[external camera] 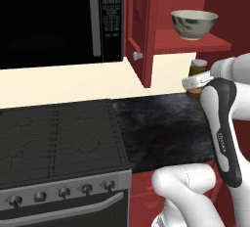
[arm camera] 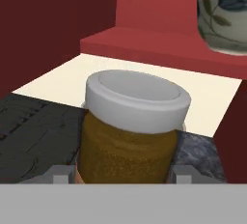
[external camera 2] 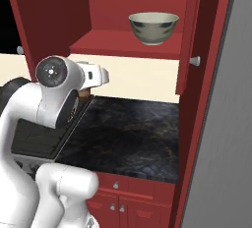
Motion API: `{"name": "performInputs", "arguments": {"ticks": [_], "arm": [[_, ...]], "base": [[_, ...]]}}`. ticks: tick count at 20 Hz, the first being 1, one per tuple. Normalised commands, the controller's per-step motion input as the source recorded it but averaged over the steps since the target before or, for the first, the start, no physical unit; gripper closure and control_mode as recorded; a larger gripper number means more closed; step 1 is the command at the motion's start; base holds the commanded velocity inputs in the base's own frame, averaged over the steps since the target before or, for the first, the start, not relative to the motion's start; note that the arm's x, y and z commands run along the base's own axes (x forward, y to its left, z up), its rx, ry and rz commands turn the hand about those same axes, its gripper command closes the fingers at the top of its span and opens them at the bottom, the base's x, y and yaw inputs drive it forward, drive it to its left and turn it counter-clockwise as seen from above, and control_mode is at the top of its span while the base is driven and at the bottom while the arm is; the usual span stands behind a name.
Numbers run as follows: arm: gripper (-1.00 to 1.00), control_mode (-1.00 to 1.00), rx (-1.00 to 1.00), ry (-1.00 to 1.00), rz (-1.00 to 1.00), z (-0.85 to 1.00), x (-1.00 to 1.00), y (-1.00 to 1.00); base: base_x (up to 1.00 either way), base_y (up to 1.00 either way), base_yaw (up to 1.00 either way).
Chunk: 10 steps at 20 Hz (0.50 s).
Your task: Take the cinnamon bottle from the cabinet and place it on the dining table, next to the plate with the cupcake. Then take the chocolate from the dining counter and place it on the cupcake plate.
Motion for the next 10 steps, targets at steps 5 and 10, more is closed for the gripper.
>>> {"name": "performInputs", "arguments": {"ticks": [5,10], "arm": [[1.0,1.0,0.01,0.03,0.0,-0.08,-0.1,0.0],[1.0,1.0,0.0,0.0,0.0,0.0,0.0,0.0]], "base": [[-0.56,0.0,-0.02],[-0.9,0.02,0.54]]}}
